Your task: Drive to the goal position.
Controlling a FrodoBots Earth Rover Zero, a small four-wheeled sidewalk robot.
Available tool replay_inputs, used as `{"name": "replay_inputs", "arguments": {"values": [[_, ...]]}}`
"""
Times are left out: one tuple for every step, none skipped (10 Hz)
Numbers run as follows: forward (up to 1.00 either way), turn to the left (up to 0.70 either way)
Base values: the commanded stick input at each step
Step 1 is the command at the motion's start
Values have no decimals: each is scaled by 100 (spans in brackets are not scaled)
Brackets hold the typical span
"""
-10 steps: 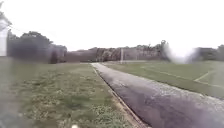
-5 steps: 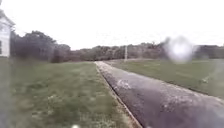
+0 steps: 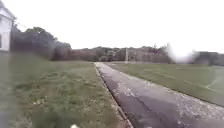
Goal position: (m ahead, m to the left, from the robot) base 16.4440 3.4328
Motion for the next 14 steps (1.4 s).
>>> {"name": "replay_inputs", "arguments": {"values": [[70, -27], [70, -15], [70, -3], [70, 0], [70, 0], [70, 0], [70, 0], [70, 0], [70, 0], [70, 0], [70, 0], [70, 0], [70, 0], [70, 0]]}}
